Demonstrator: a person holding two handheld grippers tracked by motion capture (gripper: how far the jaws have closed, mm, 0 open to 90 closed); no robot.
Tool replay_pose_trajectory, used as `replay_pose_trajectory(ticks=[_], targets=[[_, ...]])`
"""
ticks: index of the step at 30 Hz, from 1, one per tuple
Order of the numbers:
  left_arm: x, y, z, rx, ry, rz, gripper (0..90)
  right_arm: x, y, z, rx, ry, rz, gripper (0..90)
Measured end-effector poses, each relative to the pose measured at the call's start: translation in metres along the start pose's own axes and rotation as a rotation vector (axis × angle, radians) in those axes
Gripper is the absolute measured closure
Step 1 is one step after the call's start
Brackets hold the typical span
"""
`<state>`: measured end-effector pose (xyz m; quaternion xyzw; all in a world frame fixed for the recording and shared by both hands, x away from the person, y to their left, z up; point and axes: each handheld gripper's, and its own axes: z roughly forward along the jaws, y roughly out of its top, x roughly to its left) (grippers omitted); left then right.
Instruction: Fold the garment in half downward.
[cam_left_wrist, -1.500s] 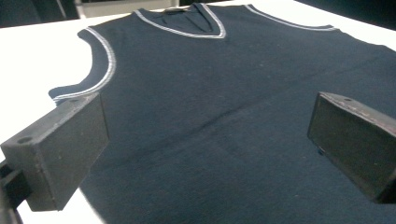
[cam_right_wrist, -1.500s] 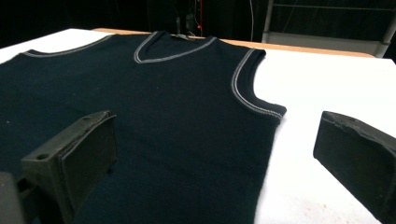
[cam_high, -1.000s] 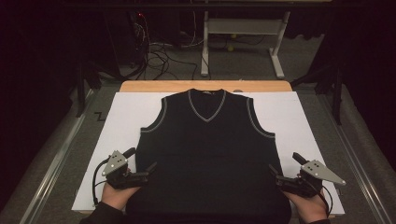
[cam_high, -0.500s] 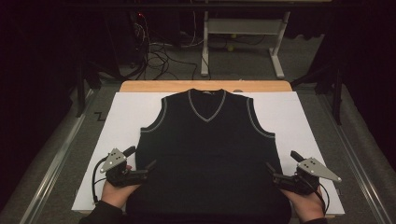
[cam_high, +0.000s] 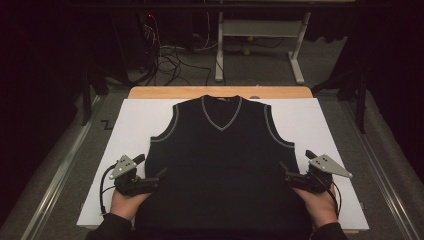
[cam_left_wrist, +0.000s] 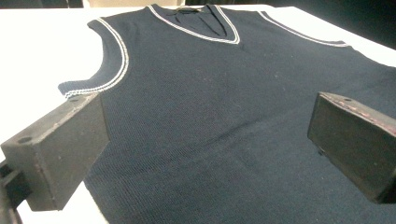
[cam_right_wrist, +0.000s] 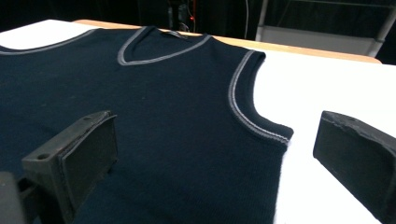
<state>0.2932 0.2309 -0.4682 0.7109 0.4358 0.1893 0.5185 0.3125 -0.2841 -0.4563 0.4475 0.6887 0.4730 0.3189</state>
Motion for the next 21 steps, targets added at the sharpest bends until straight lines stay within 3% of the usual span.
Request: replay_pose_trajectory(ticks=[5, 9, 13, 16, 20, 21], targets=[[0.002, 0.002, 0.001, -0.001, 0.011, -0.013, 0.0, -0.004, 0.003, 0.013, 0.022, -0.015, 0.006, 0.6], [0.009, 0.002, 0.001, 0.015, 0.048, -0.020, 0.0, -0.008, 0.004, 0.023, 0.051, -0.027, 0.003, 1.1], [0.019, 0.000, 0.002, 0.073, 0.091, -0.049, 0.0, -0.012, 0.004, 0.020, 0.082, -0.023, 0.018, 4.5], [0.026, -0.001, 0.004, 0.117, 0.152, -0.066, 0.0, -0.015, 0.003, 0.016, 0.112, -0.027, 0.017, 11.9], [0.036, -0.002, 0.007, 0.164, 0.149, -0.126, 5.0, -0.017, 0.000, 0.015, 0.144, -0.023, 0.038, 17.4], [0.040, -0.002, 0.010, 0.183, 0.127, -0.141, 13.4, -0.019, -0.001, 0.016, 0.173, -0.026, 0.059, 24.7]])
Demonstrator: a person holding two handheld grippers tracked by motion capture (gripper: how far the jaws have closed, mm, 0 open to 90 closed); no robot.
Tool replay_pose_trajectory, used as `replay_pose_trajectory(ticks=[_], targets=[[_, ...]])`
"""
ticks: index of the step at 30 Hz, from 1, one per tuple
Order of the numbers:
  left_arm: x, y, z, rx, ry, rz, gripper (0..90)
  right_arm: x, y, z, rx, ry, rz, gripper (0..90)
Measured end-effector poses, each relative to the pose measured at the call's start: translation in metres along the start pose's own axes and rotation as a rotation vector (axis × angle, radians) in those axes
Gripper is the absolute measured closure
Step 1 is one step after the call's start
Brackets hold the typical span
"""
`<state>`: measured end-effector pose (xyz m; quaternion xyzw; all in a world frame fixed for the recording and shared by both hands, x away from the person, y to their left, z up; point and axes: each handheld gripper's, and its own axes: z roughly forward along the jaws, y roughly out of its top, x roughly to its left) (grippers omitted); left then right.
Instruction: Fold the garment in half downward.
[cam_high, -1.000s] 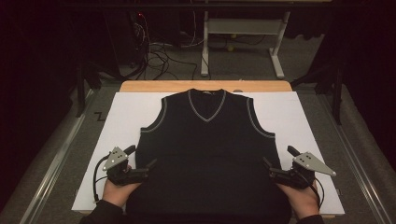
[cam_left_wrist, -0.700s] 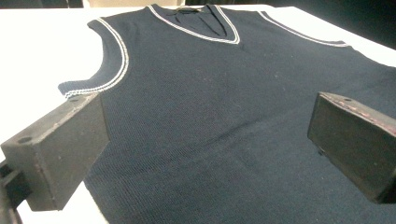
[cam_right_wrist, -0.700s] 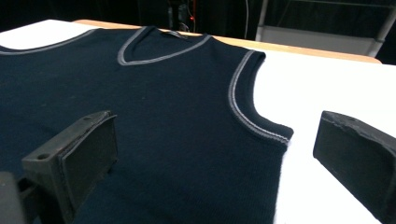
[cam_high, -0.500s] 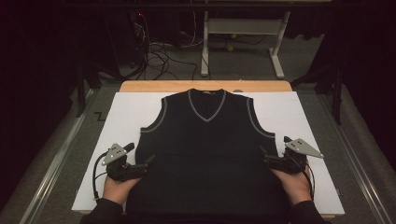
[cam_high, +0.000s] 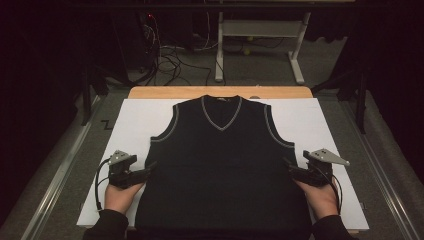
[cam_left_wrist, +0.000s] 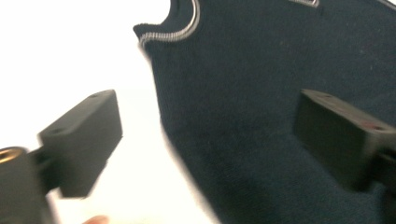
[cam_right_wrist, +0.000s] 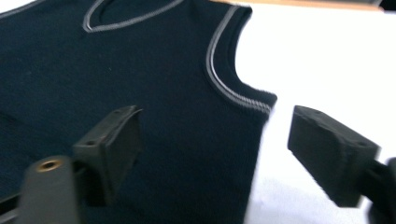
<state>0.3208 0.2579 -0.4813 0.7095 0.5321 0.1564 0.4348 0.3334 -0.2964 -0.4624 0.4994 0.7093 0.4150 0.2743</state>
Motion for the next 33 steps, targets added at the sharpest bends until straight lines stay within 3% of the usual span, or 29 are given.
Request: replay_pose_trajectory(ticks=[2, 3, 4, 5, 9, 16, 21, 25, 33], targets=[[0.001, 0.000, 0.001, 0.010, -0.011, 0.004, 21.9, -0.001, 0.000, 0.000, 0.011, 0.000, 0.007, 27.9], [0.002, 0.001, 0.002, 0.015, -0.020, 0.004, 21.9, -0.002, -0.001, 0.001, 0.030, 0.001, 0.016, 31.0], [0.003, 0.001, 0.003, 0.025, -0.017, 0.001, 28.1, -0.005, -0.002, 0.003, 0.070, 0.007, 0.034, 38.0], [0.004, 0.003, 0.005, 0.053, -0.019, -0.005, 29.7, -0.006, -0.003, 0.004, 0.090, 0.008, 0.045, 41.2], [0.005, 0.004, 0.009, 0.088, -0.007, -0.017, 32.4, -0.008, -0.006, 0.007, 0.145, 0.006, 0.073, 47.3], [0.007, 0.006, 0.013, 0.119, 0.009, -0.031, 41.0, -0.011, -0.007, 0.009, 0.173, -0.009, 0.086, 52.2], [0.004, 0.007, 0.016, 0.131, 0.022, -0.013, 43.7, -0.011, -0.006, 0.012, 0.191, -0.007, 0.078, 58.8], [0.002, 0.008, 0.018, 0.138, 0.038, -0.001, 54.4, -0.008, -0.006, 0.013, 0.194, -0.005, 0.037, 64.6], [0.000, 0.007, 0.019, 0.146, 0.033, 0.020, 70.2, -0.004, -0.006, 0.013, 0.200, 0.027, 0.013, 79.4]])
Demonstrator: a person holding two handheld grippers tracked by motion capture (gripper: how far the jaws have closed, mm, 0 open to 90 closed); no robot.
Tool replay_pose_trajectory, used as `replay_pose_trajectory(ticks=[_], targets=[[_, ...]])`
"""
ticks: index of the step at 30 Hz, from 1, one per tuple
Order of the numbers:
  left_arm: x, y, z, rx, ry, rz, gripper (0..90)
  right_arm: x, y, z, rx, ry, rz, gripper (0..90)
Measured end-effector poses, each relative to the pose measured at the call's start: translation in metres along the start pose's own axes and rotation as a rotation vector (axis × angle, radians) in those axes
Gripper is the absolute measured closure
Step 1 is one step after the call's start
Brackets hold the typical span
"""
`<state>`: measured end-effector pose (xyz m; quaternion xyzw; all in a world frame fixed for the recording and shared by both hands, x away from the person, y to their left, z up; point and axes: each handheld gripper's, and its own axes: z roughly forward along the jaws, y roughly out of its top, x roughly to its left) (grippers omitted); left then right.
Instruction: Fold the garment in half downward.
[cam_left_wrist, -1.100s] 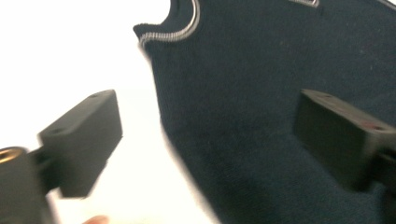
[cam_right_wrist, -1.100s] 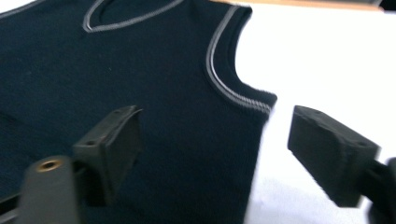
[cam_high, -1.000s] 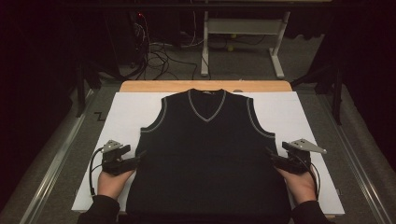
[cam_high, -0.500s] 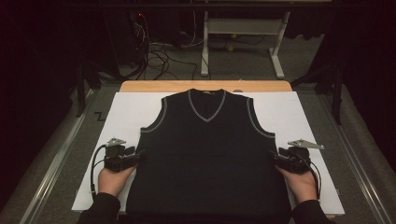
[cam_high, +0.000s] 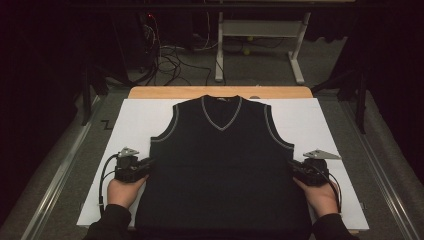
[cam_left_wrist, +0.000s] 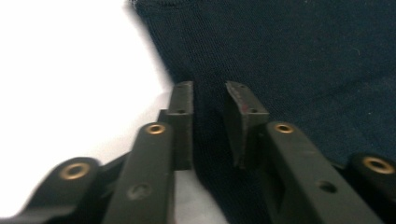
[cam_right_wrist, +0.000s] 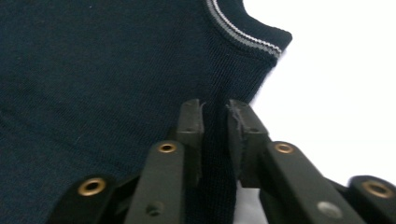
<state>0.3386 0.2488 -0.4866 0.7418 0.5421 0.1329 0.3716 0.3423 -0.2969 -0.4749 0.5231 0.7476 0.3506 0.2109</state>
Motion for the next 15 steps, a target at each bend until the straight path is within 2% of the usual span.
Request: replay_pose_trajectory(ticks=[2, 6, 10, 15], targets=[[0.000, 0.000, 0.000, 0.002, -0.008, 0.009, 75.7, 0.001, 0.000, 0.000, 0.000, 0.004, -0.012, 82.6], [0.000, 0.000, -0.001, 0.001, -0.028, 0.018, 79.7, 0.001, 0.000, -0.001, -0.010, 0.014, -0.014, 85.1], [0.001, -0.002, -0.004, -0.030, -0.037, 0.015, 80.4, 0.001, -0.001, -0.004, -0.035, 0.017, -0.020, 85.5], [0.004, -0.002, -0.013, -0.084, -0.055, -0.010, 80.4, -0.001, 0.000, -0.016, -0.098, 0.031, -0.018, 85.9]])
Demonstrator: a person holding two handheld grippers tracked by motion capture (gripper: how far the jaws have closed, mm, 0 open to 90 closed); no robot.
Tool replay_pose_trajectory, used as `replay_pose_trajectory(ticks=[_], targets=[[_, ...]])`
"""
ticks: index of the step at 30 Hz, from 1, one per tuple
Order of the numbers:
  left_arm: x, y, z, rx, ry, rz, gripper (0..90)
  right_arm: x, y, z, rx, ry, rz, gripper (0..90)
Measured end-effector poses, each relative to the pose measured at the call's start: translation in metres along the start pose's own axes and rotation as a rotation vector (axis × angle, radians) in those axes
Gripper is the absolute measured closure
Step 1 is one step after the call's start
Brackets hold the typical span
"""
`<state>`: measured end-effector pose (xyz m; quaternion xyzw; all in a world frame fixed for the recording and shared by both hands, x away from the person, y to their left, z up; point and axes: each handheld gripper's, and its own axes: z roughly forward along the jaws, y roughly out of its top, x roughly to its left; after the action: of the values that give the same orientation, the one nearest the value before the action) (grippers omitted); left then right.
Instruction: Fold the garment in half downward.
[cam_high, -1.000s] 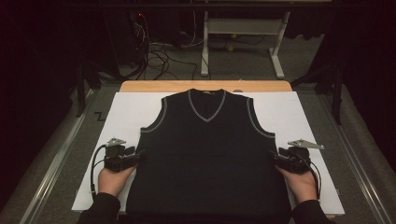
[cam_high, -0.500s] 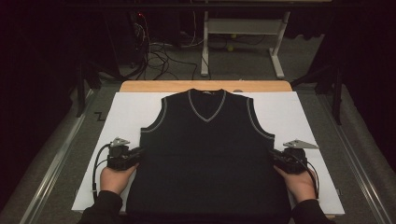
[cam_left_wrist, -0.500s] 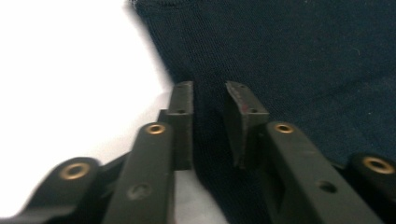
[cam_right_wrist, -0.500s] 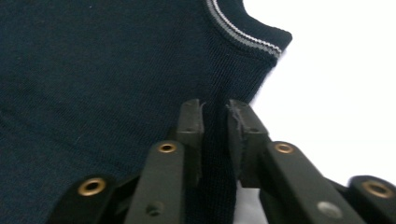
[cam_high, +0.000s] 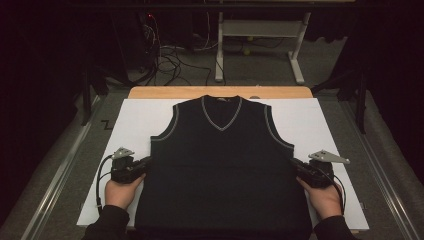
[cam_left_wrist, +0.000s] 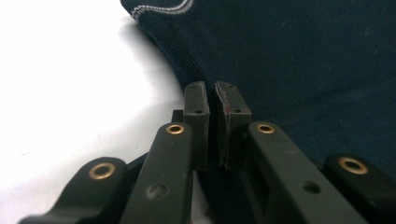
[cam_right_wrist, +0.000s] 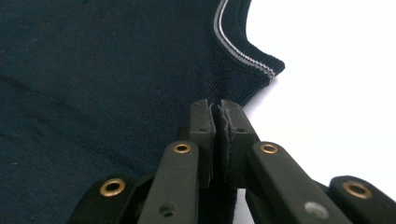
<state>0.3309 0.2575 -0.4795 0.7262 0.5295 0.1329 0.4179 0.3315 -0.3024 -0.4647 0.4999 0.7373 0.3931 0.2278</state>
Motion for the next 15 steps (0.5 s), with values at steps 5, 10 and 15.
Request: replay_pose_trajectory(ticks=[5, 10, 15], targets=[[0.000, 0.000, -0.005, -0.017, -0.006, 0.002, 80.3, 0.001, 0.000, -0.006, -0.024, 0.001, -0.017, 86.0], [-0.001, 0.000, -0.012, -0.029, -0.012, 0.014, 80.3, 0.002, -0.002, -0.013, -0.046, 0.004, -0.027, 86.0], [-0.004, -0.003, -0.026, -0.039, -0.014, 0.035, 80.4, 0.002, -0.005, -0.024, -0.073, 0.016, -0.036, 86.0]])
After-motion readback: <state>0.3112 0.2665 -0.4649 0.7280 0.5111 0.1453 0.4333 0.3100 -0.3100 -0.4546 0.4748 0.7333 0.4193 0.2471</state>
